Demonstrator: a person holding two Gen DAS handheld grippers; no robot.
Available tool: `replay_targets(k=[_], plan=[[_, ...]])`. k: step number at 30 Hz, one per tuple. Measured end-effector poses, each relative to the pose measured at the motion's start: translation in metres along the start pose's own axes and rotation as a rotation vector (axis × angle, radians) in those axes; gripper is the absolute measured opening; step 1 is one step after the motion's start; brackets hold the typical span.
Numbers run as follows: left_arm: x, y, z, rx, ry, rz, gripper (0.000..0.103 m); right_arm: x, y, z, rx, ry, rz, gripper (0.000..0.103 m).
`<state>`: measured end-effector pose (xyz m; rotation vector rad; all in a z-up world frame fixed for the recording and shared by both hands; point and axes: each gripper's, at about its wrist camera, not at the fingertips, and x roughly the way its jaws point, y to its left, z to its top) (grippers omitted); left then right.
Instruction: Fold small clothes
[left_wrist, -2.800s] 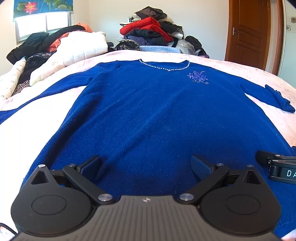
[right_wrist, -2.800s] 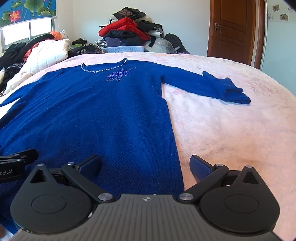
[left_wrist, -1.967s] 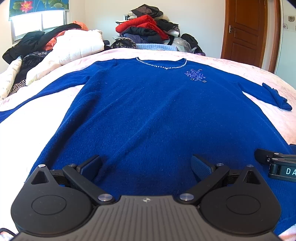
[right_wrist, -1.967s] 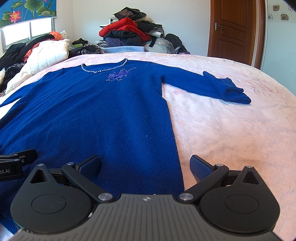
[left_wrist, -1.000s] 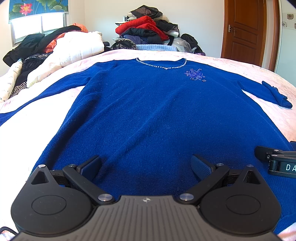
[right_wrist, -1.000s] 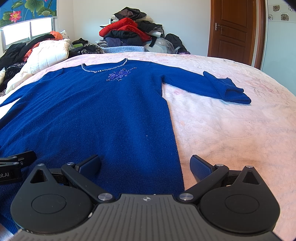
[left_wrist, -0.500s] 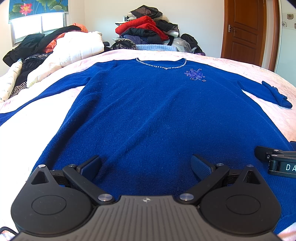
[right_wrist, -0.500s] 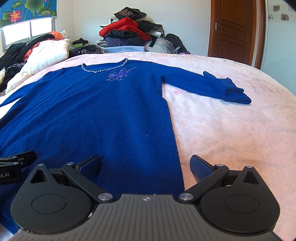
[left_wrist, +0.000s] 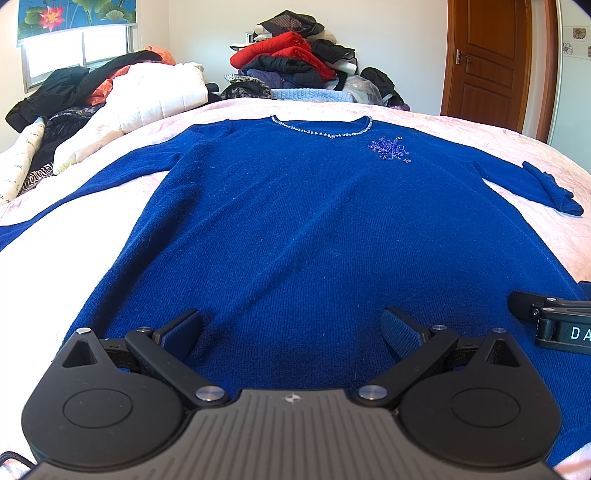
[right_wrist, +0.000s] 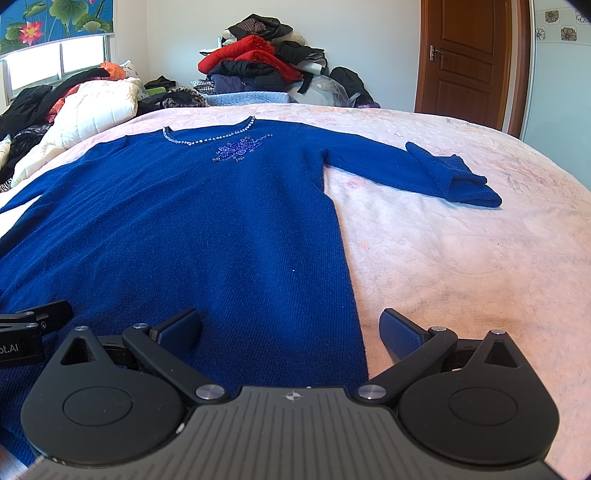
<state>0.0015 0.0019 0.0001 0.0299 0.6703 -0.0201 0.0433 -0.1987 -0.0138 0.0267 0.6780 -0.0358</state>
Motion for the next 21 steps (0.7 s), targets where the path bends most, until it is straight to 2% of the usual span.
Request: replay_targets(k=[12,21], plan=[[0.0004,-0.0002,-0.0002,-0.003,0.003,0.003,0.103,0.0012,0.0010,0.0000,-0.001,0.001,-0.002,0.103],[-0.0007,-0.0098,0.0049,0.009,0.014,0.050,0.103,0.0035,0.0015,0.0090,-0.030,0.033,0.015,0.102]])
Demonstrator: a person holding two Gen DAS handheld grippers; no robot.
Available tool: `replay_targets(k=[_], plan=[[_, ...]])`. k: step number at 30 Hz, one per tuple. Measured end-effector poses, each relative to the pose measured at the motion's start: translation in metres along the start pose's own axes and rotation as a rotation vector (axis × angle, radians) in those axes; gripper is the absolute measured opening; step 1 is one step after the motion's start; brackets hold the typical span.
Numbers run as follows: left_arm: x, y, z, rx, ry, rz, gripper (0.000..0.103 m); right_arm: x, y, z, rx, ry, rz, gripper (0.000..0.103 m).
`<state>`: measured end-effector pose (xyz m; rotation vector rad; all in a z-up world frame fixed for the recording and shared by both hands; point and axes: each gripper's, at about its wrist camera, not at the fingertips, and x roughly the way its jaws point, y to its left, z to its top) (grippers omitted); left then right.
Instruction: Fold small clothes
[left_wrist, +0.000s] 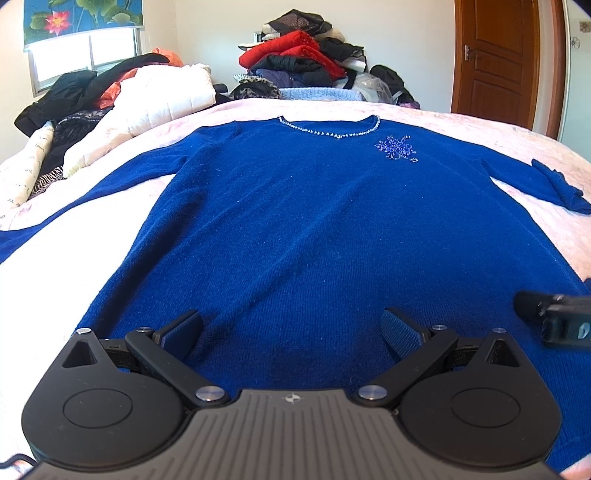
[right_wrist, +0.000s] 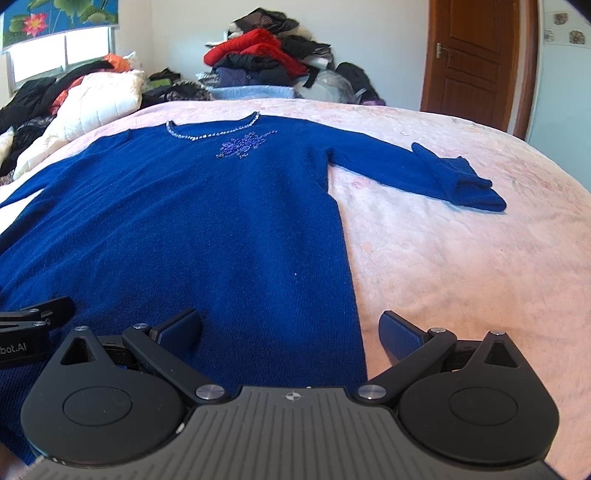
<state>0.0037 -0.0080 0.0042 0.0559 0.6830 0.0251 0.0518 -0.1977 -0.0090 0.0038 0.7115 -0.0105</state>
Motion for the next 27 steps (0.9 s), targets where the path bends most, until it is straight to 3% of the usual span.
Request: replay_targets(k=[2,6,8,13,19,27], plan=[[-0.001,0.000,0.006,0.010,0.005,-0.007,0.103,-0.003,-0.007,0.012,0.006,-0.012,0.022,0.102],[-0.006,-0.003,0.025,0.031,-0.051,-0.040,0.103,-0.017,-0.044,0.047,0.058,-0.117,0.091,0.103],[-0.006,-0.004,0.041,0.010,-0.071,-0.065,0.103,-0.014,-0.073,0.066,0.135,-0.138,0.138,0.103],[0.011,-0.008,0.086,-0.083,-0.064,-0.170,0.103,0.022,-0.155,0.102,0.439,-0.092,0.217,0.096],[0.025,-0.029,0.120,-0.078,-0.079,-0.216,0.103,0.060,-0.231,0.097,0.791,-0.083,0.305,0.081],[0.039,-0.050,0.149,-0.155,-0.111,-0.295,0.103,0.113,-0.283,0.088,1.040,-0.012,0.404,0.077]])
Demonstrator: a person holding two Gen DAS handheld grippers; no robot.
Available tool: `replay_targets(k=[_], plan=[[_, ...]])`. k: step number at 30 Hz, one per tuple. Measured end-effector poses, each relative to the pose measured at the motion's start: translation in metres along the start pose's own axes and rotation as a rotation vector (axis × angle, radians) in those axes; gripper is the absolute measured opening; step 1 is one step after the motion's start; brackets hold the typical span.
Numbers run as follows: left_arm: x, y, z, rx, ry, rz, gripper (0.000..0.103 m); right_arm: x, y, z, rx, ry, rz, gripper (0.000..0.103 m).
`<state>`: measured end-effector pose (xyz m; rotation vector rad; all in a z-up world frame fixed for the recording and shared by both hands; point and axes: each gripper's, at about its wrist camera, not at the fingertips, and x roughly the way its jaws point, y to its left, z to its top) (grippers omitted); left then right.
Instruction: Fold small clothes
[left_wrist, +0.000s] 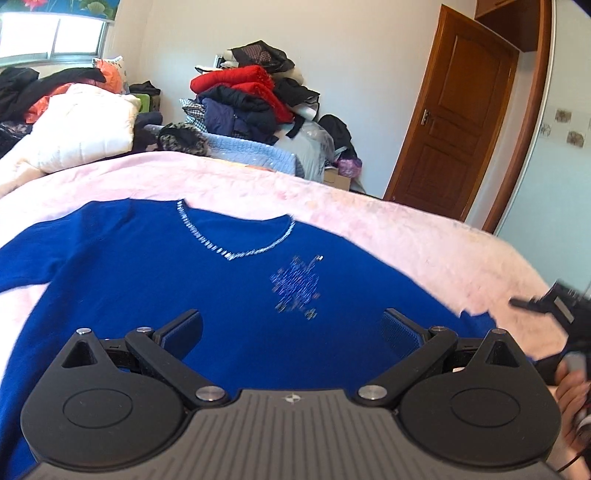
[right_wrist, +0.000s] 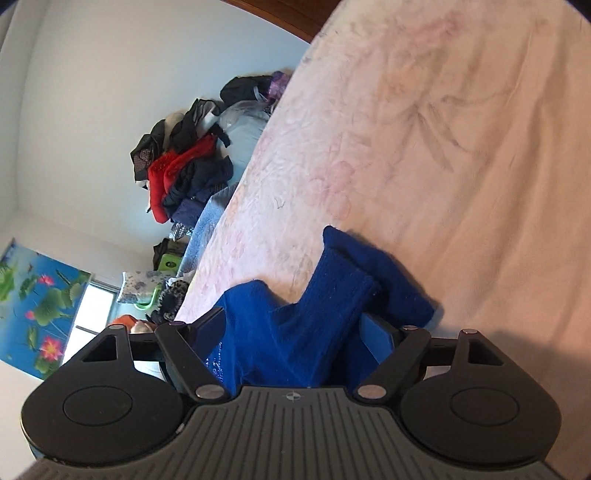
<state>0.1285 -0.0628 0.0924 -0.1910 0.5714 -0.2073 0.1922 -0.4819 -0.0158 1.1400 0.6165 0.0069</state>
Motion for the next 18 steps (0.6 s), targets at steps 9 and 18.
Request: replay_targets(k=[9,18], plan=[[0.048,-0.009,0.037,-0.152,0.141,-0.227,0.103,0.018,-0.014,0.006,0.017,-0.023,-0.011,0.024],[0.140,-0.011,0.032,-0.570,0.435,-0.643,0.103,0.026,0.084,-0.065,-0.582,-0.056,0.050,0.011]])
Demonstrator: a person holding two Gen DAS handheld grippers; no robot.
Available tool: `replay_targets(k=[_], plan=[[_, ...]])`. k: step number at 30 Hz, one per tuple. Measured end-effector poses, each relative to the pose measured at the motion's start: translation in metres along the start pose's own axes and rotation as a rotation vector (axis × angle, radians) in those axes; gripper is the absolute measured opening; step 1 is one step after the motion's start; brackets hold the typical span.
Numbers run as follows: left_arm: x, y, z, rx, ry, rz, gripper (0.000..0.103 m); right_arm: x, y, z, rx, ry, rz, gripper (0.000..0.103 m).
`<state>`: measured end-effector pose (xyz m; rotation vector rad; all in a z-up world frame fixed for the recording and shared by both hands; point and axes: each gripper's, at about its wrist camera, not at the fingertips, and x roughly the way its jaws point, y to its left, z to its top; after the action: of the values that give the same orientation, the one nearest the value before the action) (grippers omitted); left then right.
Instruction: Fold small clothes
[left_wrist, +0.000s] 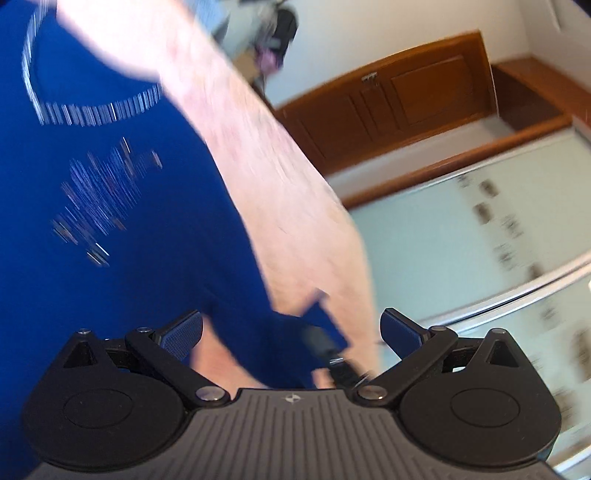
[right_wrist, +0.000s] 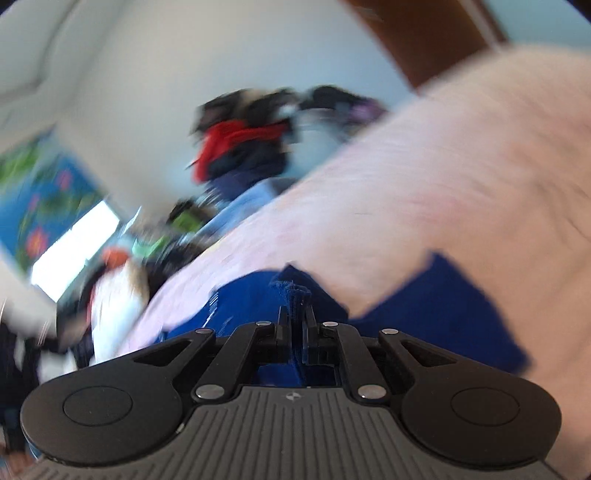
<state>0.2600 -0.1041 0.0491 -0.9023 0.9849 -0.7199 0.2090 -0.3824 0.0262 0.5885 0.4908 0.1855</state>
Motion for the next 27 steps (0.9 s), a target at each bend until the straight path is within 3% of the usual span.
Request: replay_targets(k=[3,7,9,11,14,15,16,17,18,19,20,24,27], plan=[[0.023,0.015,0.000,-0.126,0.081,-0.085,0.103,0.008,0.055,-0.018,-0.231,0.049,0.086,0.011],[0.036,0.028,-0.005,-0.179,0.114,-0.092,0.102,0.016,0.078,-0.037,-0.335,0.100,0.111,0.011],[0.037,0.035,-0.006,-0.209,0.120,-0.083,0.089,0.013,0.078,-0.041,-0.325,0.111,0.124,0.011],[0.039,0.040,-0.003,-0.242,0.133,-0.061,0.061,0.011,0.080,-0.040,-0.332,0.101,0.119,0.011],[0.039,0.047,0.000,-0.273,0.146,-0.027,0.039,0.008,0.079,-0.038,-0.340,0.091,0.111,0.014],[0.037,0.050,0.000,-0.289,0.150,-0.020,0.037,0.008,0.077,-0.039,-0.338,0.094,0.113,0.016],[0.037,0.052,0.000,-0.299,0.152,-0.011,0.032,0.008,0.076,-0.039,-0.336,0.103,0.115,0.021],[0.037,0.056,-0.001,-0.303,0.153,0.002,0.019,0.008,0.077,-0.039,-0.333,0.112,0.119,0.026],[0.036,0.059,-0.002,-0.307,0.154,0.011,0.019,0.007,0.077,-0.039,-0.327,0.114,0.129,0.042],[0.037,0.060,-0.003,-0.313,0.156,0.015,0.015,0.005,0.077,-0.040,-0.322,0.111,0.136,0.046],[0.037,0.060,-0.004,-0.302,0.154,0.033,0.004,0.005,0.076,-0.041,-0.314,0.125,0.141,0.047],[0.034,0.046,0.000,-0.229,0.148,0.066,0.004,-0.008,0.061,-0.043,-0.240,0.134,0.120,0.065],[0.027,0.023,0.011,-0.135,0.128,0.056,0.004,-0.018,0.033,-0.045,-0.058,0.162,0.121,0.066]])
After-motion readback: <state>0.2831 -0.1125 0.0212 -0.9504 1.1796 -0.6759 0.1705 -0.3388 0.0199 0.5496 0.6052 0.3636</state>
